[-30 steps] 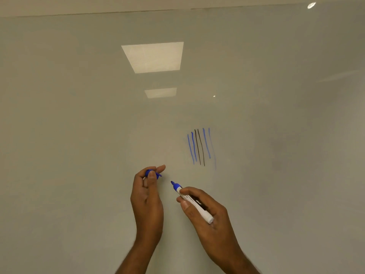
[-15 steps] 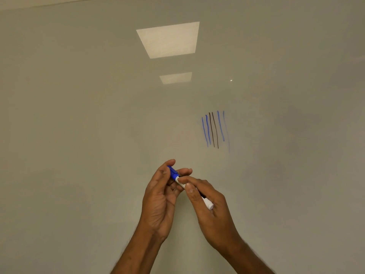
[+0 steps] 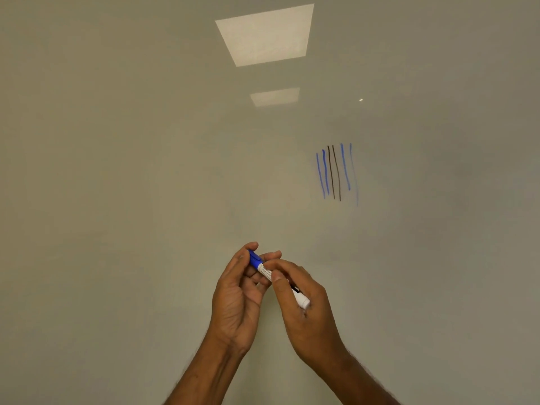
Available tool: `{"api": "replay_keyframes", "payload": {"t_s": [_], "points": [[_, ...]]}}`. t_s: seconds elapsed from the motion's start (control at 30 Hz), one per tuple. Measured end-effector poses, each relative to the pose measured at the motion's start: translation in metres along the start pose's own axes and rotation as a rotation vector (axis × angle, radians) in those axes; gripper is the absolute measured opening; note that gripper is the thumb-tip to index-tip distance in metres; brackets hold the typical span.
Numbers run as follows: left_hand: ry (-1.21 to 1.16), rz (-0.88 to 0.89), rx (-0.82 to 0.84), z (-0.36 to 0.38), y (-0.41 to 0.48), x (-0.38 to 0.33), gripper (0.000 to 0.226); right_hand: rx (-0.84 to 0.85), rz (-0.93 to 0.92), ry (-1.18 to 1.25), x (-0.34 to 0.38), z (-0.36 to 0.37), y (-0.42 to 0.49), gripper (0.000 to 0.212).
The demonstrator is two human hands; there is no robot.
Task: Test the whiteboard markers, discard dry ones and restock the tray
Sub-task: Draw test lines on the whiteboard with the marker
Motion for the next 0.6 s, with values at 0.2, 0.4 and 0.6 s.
{"api": "replay_keyframes", "payload": {"t_s": [0.2,0.4,0.6], "points": [[0.186,0.052,-0.064,-0.037,-0.026,-0.003,0.036,0.084,0.053,0.026,-0.010,0.015,-0.032,0.022],[0.444,0.053,-0.122,-0.093,-0.066,0.002,0.036,0.127,0.096,-0.143,-0.045,0.042,-0.069,0.024],[0.663,0.003,-0.223,-0.154,-0.109,0.006,0.034,0.211,0.143,-0.323,-0.077,0.078,-0.106,0.016]]}}
Point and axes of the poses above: each hand's wrist, its own y-axis towards the middle knuckle, its own z-axis out of the palm, x = y × z, the point moved 2 cm from there along y, towards the middle knuckle, and after that the axes turned 7 degrees about x, right-handed, at the moved point
